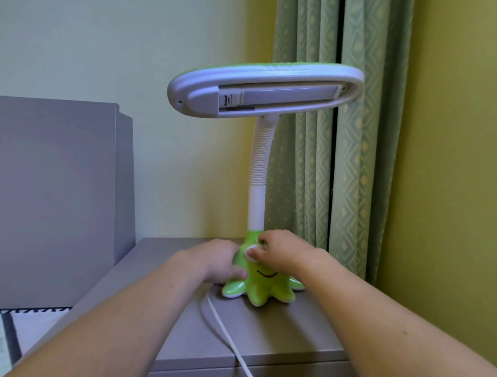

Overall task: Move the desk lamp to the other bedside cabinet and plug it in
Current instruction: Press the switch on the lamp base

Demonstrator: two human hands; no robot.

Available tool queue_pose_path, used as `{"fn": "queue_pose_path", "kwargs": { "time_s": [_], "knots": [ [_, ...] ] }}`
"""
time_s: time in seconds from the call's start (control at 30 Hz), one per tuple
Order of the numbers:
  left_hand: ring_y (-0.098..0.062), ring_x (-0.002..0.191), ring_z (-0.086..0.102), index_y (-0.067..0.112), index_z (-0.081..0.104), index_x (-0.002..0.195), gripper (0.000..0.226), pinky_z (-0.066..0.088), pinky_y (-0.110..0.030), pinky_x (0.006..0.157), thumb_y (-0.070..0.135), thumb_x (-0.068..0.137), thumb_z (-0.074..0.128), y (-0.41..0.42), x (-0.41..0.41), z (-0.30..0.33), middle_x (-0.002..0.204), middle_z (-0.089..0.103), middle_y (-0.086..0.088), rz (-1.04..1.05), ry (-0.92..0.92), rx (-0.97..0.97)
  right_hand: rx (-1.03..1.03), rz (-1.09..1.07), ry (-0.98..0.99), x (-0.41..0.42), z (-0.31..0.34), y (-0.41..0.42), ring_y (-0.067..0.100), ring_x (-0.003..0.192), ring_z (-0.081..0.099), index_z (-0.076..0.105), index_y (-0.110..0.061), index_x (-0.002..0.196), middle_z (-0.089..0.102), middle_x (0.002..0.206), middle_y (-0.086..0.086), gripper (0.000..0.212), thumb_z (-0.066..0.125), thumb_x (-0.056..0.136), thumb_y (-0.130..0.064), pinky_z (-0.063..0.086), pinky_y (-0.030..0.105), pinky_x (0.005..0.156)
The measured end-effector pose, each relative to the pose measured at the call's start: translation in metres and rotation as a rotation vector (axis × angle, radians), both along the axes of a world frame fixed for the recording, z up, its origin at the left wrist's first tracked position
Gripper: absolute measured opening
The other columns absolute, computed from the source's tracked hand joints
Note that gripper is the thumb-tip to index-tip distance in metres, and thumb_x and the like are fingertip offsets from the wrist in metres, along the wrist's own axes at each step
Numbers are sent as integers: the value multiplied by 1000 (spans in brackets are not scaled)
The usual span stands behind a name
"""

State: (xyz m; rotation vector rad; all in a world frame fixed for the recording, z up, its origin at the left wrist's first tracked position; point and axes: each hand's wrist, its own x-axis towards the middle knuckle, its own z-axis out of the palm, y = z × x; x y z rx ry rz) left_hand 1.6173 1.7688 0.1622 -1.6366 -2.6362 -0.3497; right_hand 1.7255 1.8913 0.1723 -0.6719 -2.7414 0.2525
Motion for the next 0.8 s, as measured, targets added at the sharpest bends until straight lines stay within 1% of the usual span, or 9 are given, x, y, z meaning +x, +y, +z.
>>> {"fn": "queue_pose_path", "kwargs": {
  "time_s": [0.1,0.23,0.33,0.5,0.57,0.67,0.8],
  "knots": [
    [-24,104,64,20,65,109,35,40,-25,76,43,83,65,1,-2,1,114,70,-5,5,7,-16,9,3,-2,1,0,0,26,115,57,54,-16,125,60,127,10,55,51,85,-54,47,35,89],
    [-25,102,64,18,65,109,36,40,-25,75,43,83,66,3,-4,0,112,71,-6,4,11,-21,25,3,-10,0,-1,1,27,110,59,57,-16,120,62,122,10,52,49,86,-54,47,35,84],
    [-25,103,64,17,65,113,40,46,-29,82,43,83,66,4,-5,0,113,70,-7,4,13,-23,24,-3,-21,0,-1,0,27,111,58,55,-15,123,61,124,10,53,48,86,-54,49,37,89],
    [-25,107,63,16,64,118,45,50,-35,93,45,83,66,4,-6,1,117,69,-7,3,18,-25,28,2,-25,0,-1,-2,28,113,57,55,-14,123,60,125,11,52,48,88,-52,47,36,88],
    [-25,107,63,16,64,117,44,50,-34,92,44,83,66,4,-6,1,117,69,-6,3,20,-24,21,-1,-25,0,-1,-2,28,113,57,54,-14,123,59,125,11,52,48,88,-52,48,37,90],
    [-26,105,63,15,64,115,42,48,-32,87,43,84,66,4,-5,0,115,70,-7,7,15,-23,21,-10,-36,0,0,-3,28,108,58,56,-14,118,61,121,10,50,48,88,-52,49,37,88],
    [-26,104,63,15,64,115,41,48,-32,86,43,84,66,4,-4,0,114,70,-7,21,6,-28,53,-34,-75,-1,3,-5,28,105,59,58,-14,108,62,115,9,46,46,88,-54,46,34,78]
  ]
}}
